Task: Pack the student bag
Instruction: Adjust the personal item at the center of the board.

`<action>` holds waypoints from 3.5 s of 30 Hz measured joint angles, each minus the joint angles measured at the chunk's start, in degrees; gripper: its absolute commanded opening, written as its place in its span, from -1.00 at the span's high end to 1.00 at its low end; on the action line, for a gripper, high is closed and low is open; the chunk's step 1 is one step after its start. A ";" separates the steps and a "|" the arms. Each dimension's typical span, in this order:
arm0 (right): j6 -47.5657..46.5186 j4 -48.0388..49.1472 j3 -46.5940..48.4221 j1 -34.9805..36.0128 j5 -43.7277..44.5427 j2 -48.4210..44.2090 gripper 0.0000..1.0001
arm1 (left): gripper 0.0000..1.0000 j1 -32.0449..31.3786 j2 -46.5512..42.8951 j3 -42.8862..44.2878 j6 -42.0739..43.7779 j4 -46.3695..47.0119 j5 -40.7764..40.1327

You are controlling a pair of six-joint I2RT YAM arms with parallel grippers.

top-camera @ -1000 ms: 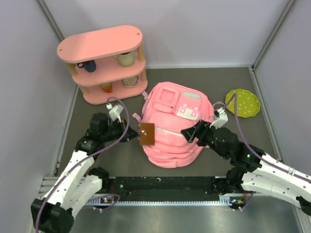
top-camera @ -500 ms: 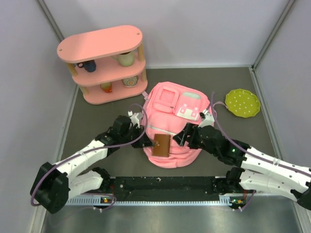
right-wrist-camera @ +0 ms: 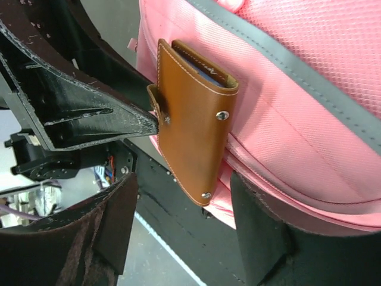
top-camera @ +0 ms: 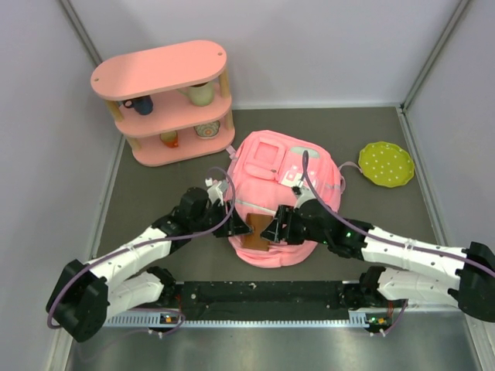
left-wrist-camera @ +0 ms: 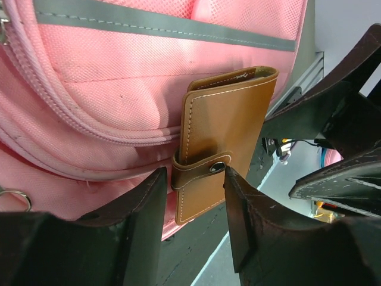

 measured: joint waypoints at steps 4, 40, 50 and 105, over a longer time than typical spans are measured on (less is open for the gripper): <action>0.81 2.82 -0.22 0.00 -2.12 1.18 -0.15 | 0.04 -0.42 0.00 -0.31 -0.55 1.27 0.55; 10.82 23.54 -8.46 -1.70 -4.52 10.54 0.22 | 0.14 -0.74 -3.28 -2.89 -0.90 2.36 -0.11; 11.43 26.36 -11.43 -1.97 -3.96 8.59 0.61 | -0.02 -0.74 -4.07 -3.08 -0.94 2.16 -1.60; 11.28 27.30 -11.41 -3.06 -5.25 10.32 0.62 | 0.22 -0.74 -0.94 -5.66 -1.29 10.54 -6.32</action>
